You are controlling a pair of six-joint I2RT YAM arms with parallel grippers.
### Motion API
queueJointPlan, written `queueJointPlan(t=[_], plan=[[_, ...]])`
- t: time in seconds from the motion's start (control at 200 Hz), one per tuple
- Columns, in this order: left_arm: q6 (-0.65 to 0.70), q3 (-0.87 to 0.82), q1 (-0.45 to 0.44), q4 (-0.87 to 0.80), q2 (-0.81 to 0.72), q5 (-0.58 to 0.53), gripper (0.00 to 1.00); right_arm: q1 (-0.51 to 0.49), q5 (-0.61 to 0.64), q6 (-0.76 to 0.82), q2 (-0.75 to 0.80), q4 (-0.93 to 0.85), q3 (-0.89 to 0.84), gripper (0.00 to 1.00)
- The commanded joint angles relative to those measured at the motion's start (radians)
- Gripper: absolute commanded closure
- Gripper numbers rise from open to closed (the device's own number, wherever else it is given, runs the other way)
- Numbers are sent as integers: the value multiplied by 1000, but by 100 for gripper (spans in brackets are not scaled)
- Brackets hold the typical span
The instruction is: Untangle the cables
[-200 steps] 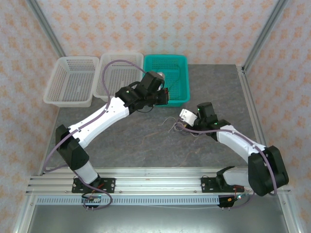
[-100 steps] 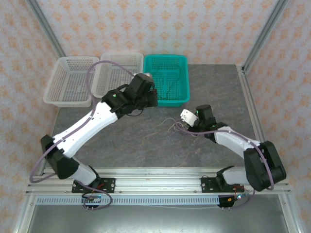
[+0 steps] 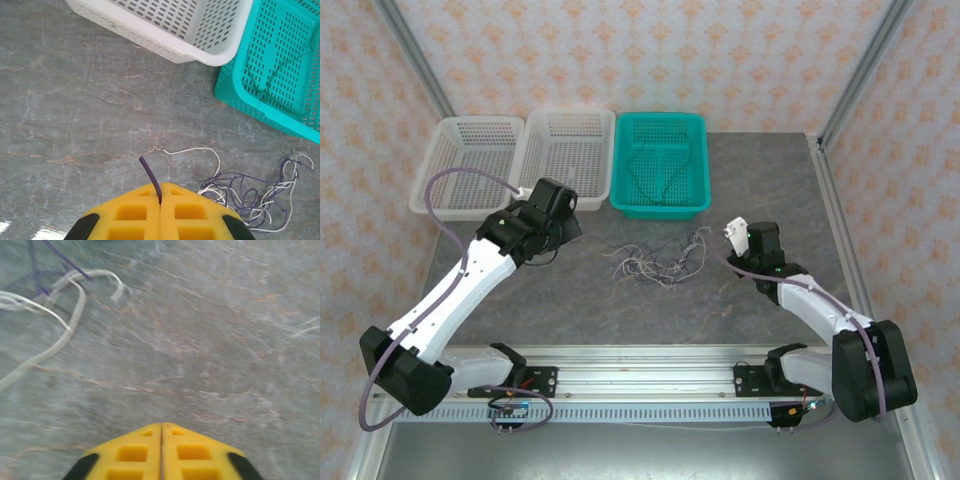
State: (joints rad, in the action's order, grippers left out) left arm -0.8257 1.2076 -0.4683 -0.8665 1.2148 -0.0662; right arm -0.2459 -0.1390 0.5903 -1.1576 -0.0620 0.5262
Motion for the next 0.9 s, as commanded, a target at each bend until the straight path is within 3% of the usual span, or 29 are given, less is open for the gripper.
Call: queueJointPlan(t=[0.0,0.06,0.11,0.22,0.275,0.345,0.48,0.746,0.801,0.891], plan=[[-4,-14,3,8,16,53,100,-6,-166,-345,14,-65,143,77],[-15,-24,1,24,24,70,100,-6,-104,-690,-20,-87,211,73],[-25,-36,1,46,22,79,100,-5,-130,-903,-72,-101,253,73],[-41,-49,2,77,17,78,100,-6,-217,-1310,-182,-27,275,71],[-40,-44,2,80,20,78,100,-5,-285,-1433,-240,99,253,67],[-30,-35,2,74,26,82,100,-6,-327,-1532,-311,191,243,65],[-22,-26,1,64,25,86,100,-6,-343,-1644,-407,199,270,64],[-28,-36,1,77,23,96,100,-10,-338,-1741,-513,262,283,53],[-28,-36,1,77,23,94,100,-13,-335,-1739,-532,242,296,56],[-25,-30,1,74,26,90,100,-16,-327,-1738,-548,221,304,71]])
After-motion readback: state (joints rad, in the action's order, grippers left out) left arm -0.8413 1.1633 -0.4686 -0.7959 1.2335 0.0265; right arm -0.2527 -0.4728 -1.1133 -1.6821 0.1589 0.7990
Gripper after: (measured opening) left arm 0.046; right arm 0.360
